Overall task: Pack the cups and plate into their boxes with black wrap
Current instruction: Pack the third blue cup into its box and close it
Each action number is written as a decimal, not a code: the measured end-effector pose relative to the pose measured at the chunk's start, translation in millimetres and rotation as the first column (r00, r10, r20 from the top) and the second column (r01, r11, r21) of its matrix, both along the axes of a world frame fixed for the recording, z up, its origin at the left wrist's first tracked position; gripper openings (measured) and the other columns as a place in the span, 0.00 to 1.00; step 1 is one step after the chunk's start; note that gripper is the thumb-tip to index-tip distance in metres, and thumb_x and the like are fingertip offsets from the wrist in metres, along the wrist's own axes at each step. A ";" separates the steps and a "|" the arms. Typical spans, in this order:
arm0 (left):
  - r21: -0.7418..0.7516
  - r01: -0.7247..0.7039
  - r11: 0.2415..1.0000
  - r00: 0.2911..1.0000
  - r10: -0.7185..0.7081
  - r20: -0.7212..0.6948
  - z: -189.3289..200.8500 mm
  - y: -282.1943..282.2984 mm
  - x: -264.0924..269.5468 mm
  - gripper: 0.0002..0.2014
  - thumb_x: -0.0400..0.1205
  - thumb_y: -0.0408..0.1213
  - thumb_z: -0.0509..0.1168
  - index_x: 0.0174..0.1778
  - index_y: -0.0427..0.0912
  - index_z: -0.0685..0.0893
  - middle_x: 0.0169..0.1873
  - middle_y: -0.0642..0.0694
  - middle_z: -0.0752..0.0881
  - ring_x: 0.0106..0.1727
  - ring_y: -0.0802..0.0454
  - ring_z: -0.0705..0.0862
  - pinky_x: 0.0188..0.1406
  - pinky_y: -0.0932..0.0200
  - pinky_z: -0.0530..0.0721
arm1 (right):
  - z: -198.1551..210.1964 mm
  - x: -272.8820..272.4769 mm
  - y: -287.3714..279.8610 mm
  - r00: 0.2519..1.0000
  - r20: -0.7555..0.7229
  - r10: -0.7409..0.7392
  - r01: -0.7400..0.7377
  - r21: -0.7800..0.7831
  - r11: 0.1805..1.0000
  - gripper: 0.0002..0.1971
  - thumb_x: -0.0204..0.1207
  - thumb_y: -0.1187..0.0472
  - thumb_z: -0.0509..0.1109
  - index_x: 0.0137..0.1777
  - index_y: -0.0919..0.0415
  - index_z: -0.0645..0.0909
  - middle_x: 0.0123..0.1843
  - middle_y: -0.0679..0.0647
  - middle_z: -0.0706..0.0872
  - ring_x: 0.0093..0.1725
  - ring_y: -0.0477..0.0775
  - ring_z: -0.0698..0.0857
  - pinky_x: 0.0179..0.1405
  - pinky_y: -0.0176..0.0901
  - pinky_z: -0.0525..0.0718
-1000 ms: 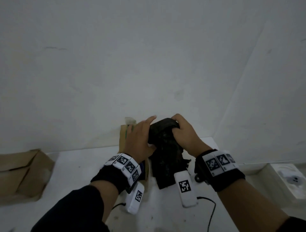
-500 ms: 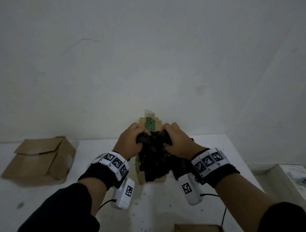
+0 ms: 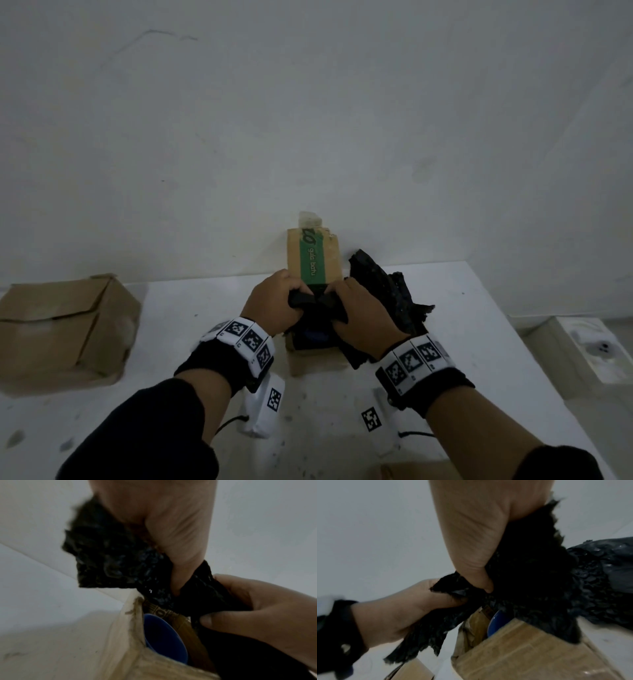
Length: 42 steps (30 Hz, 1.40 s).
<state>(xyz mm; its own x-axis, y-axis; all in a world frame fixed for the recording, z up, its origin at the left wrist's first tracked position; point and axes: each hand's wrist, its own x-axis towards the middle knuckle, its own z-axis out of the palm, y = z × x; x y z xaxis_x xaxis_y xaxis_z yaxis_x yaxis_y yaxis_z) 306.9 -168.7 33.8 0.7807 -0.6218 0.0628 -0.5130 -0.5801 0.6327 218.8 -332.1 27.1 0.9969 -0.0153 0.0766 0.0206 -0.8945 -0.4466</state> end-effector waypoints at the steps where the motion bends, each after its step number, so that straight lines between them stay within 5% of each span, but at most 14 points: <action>1: 0.021 0.035 0.999 0.999 -0.035 -0.008 -0.6 2.6 3.0 0.11 0.69 0.29 0.69 0.42 0.48 0.89 0.41 0.49 0.80 0.46 0.48 0.82 0.44 0.59 0.78 | 0.0 1.2 -1.5 1.000 -0.005 0.004 -0.003 0.025 1.000 0.17 0.70 0.65 0.68 0.60 0.60 0.76 0.57 0.57 0.76 0.56 0.60 0.77 0.49 0.49 0.80; 5: 0.135 0.191 0.972 0.981 -0.186 -0.047 -2.5 12.8 14.4 0.14 0.70 0.26 0.69 0.47 0.46 0.90 0.48 0.45 0.86 0.51 0.45 0.83 0.52 0.53 0.81 | 1.1 6.7 -4.9 0.983 -0.139 0.118 -0.121 -0.008 0.993 0.15 0.74 0.67 0.66 0.61 0.64 0.80 0.62 0.57 0.76 0.63 0.59 0.74 0.59 0.46 0.76; 10: 0.191 0.206 0.960 0.978 -0.197 -0.065 -5.9 16.2 18.6 0.26 0.68 0.26 0.68 0.59 0.54 0.85 0.58 0.46 0.80 0.60 0.47 0.77 0.58 0.45 0.80 | 8.4 11.5 8.6 0.905 -0.371 0.209 -0.283 -0.157 0.946 0.21 0.77 0.67 0.59 0.70 0.57 0.75 0.71 0.54 0.75 0.66 0.61 0.72 0.67 0.52 0.67; 15: 0.147 0.125 0.981 0.980 -0.099 -0.174 -12.4 17.9 11.7 0.46 0.58 0.40 0.64 0.77 0.46 0.64 0.74 0.46 0.68 0.73 0.48 0.69 0.66 0.49 0.76 | -4.2 24.4 26.5 0.776 -0.616 0.134 -0.348 -0.241 0.906 0.18 0.82 0.60 0.59 0.70 0.64 0.75 0.70 0.62 0.73 0.66 0.64 0.73 0.71 0.59 0.69; 18: 0.040 0.063 0.997 0.942 -0.046 -0.331 -15.3 19.8 5.0 0.43 0.66 0.31 0.69 0.79 0.44 0.62 0.76 0.47 0.66 0.72 0.51 0.71 0.61 0.65 0.75 | -12.3 35.0 34.9 0.759 -0.648 0.055 -0.309 -0.285 0.908 0.23 0.81 0.55 0.63 0.72 0.66 0.71 0.68 0.62 0.72 0.62 0.64 0.76 0.62 0.55 0.77; 21: -0.118 -0.100 0.988 0.846 0.022 -0.533 -15.2 18.2 2.5 0.35 0.75 0.21 0.63 0.78 0.45 0.64 0.73 0.47 0.70 0.53 0.52 0.81 0.38 0.73 0.78 | -16.5 42.5 39.6 0.769 -0.639 0.032 -0.234 -0.236 0.943 0.16 0.82 0.61 0.62 0.66 0.70 0.76 0.52 0.62 0.82 0.50 0.58 0.82 0.53 0.49 0.79; 25: -0.363 -0.429 0.827 0.574 -0.060 -0.816 -17.3 11.3 -2.5 0.21 0.85 0.28 0.52 0.75 0.41 0.68 0.72 0.44 0.73 0.64 0.55 0.75 0.49 0.67 0.80 | -21.4 39.6 38.0 0.842 -0.535 0.071 -0.200 -0.188 0.962 0.12 0.81 0.61 0.63 0.56 0.67 0.82 0.52 0.62 0.86 0.54 0.61 0.84 0.49 0.48 0.81; 28: -0.417 -0.585 0.696 0.415 -0.184 -0.891 -19.2 11.3 -11.0 0.18 0.86 0.43 0.55 0.69 0.43 0.77 0.57 0.44 0.86 0.51 0.56 0.88 0.40 0.63 0.87 | -12.3 31.2 27.3 0.885 -0.432 0.177 -0.221 -0.054 0.974 0.13 0.78 0.61 0.66 0.60 0.64 0.77 0.55 0.61 0.84 0.54 0.60 0.83 0.52 0.48 0.81; 30: -0.426 -0.613 0.665 0.403 -0.201 -0.893 -24.1 12.2 -12.7 0.19 0.85 0.50 0.53 0.67 0.47 0.79 0.56 0.44 0.86 0.47 0.56 0.89 0.37 0.63 0.87 | 1.2 25.8 20.4 0.911 -0.360 0.203 -0.176 0.104 0.979 0.18 0.73 0.66 0.67 0.62 0.61 0.72 0.57 0.60 0.81 0.53 0.58 0.80 0.52 0.51 0.82; 32: -0.415 -0.627 0.659 0.388 -0.198 -0.900 -27.3 14.0 -14.5 0.22 0.84 0.56 0.50 0.66 0.52 0.81 0.66 0.43 0.81 0.59 0.50 0.85 0.50 0.56 0.84 | 11.8 19.7 19.4 0.904 -0.355 0.238 -0.183 0.182 0.966 0.21 0.74 0.67 0.64 0.67 0.57 0.71 0.61 0.55 0.78 0.54 0.53 0.78 0.51 0.43 0.79; 34: -0.399 -0.627 0.669 0.399 -0.164 -0.902 -30.6 15.1 -14.5 0.25 0.84 0.59 0.47 0.68 0.53 0.79 0.70 0.46 0.77 0.67 0.48 0.79 0.61 0.52 0.79 | 12.4 13.7 24.0 0.884 -0.374 0.282 -0.260 0.110 0.959 0.21 0.78 0.61 0.61 0.72 0.53 0.71 0.64 0.52 0.77 0.59 0.52 0.76 0.55 0.40 0.74; 36: -0.401 -0.577 0.711 0.449 -0.134 -0.884 -27.3 15.0 -16.5 0.27 0.84 0.60 0.44 0.71 0.53 0.76 0.69 0.55 0.76 0.69 0.56 0.74 0.60 0.60 0.77 | 4.1 7.5 27.2 0.885 -0.379 0.272 -0.285 0.023 0.958 0.19 0.83 0.55 0.55 0.72 0.51 0.73 0.66 0.53 0.76 0.62 0.55 0.74 0.60 0.47 0.74; 39: -0.408 -0.538 0.738 0.505 -0.105 -0.857 -28.1 15.0 -16.8 0.28 0.84 0.59 0.41 0.72 0.53 0.75 0.65 0.58 0.76 0.66 0.61 0.73 0.56 0.65 0.75 | -7.3 5.2 24.3 0.895 -0.389 0.219 -0.257 -0.047 0.965 0.17 0.85 0.54 0.52 0.60 0.55 0.81 0.58 0.57 0.74 0.57 0.59 0.71 0.56 0.52 0.74; 42: -0.423 -0.558 0.714 0.512 -0.104 -0.852 -29.7 16.2 -17.8 0.28 0.82 0.64 0.43 0.70 0.57 0.77 0.72 0.52 0.75 0.72 0.54 0.73 0.74 0.50 0.69 | -12.3 9.1 25.0 0.884 -0.428 0.187 -0.253 -0.100 0.962 0.15 0.84 0.53 0.52 0.50 0.62 0.76 0.53 0.60 0.72 0.52 0.61 0.72 0.49 0.53 0.74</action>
